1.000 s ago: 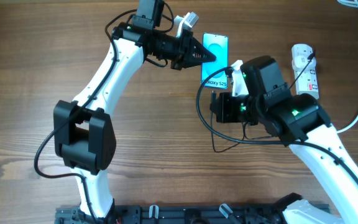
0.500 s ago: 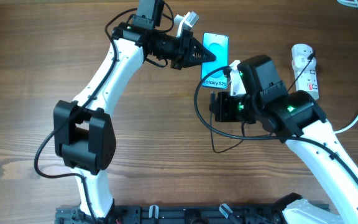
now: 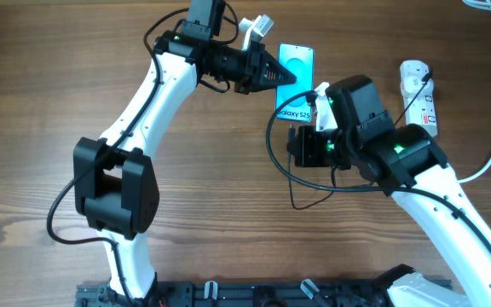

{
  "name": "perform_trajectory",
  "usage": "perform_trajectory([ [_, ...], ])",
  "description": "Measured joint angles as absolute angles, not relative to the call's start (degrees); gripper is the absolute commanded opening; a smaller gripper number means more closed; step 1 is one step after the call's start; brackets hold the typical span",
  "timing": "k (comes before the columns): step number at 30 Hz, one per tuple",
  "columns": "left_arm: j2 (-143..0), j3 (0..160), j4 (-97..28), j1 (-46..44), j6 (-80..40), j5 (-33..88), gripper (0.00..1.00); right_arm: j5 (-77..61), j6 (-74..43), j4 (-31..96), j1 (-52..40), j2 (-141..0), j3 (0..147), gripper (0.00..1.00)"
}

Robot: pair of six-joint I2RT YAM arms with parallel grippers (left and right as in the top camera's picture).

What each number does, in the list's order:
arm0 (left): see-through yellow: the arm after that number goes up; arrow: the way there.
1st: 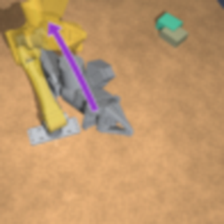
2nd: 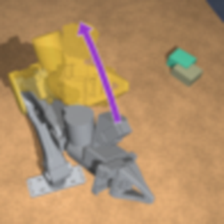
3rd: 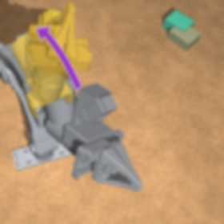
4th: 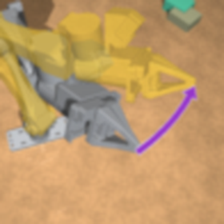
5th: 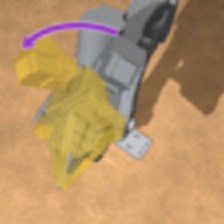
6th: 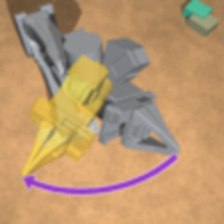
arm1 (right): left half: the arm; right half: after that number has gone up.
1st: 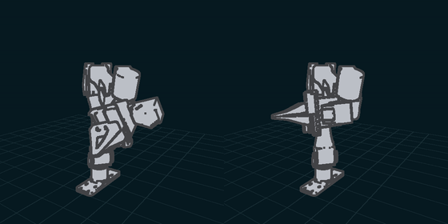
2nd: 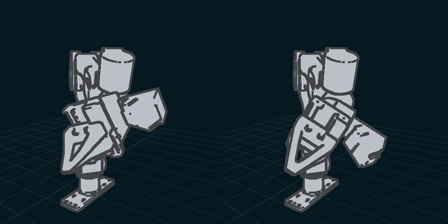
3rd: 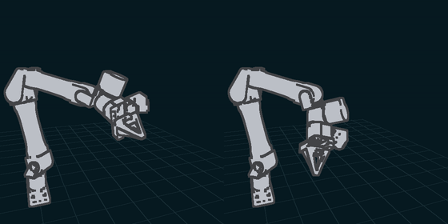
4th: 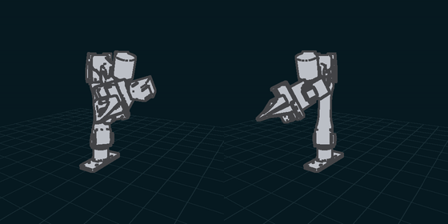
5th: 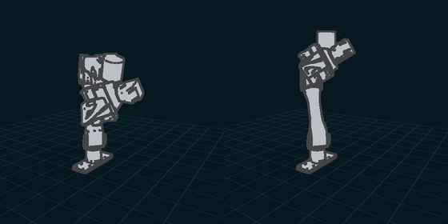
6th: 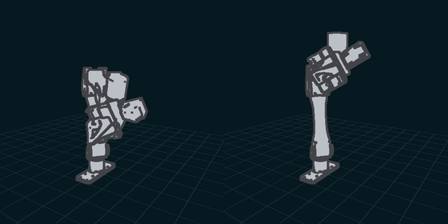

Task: Plug charger to phone and switch on socket
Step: 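Align the plug under the phone's charging port with the right gripper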

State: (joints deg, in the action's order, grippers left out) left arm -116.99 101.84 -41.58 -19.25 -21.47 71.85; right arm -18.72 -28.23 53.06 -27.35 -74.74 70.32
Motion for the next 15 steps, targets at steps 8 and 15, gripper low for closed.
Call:
perform_trajectory([
  [8, -117.0, 101.8, -41.6, -19.2, -21.2, 71.9, 0.04, -18.7, -28.2, 52.1, -27.4, -74.7, 70.3, 0.04],
  [15, -117.0, 101.8, -41.6, -19.2, -21.2, 71.9, 0.04, -17.7, -28.0, 52.0, -27.4, -74.7, 70.3, 0.04],
])
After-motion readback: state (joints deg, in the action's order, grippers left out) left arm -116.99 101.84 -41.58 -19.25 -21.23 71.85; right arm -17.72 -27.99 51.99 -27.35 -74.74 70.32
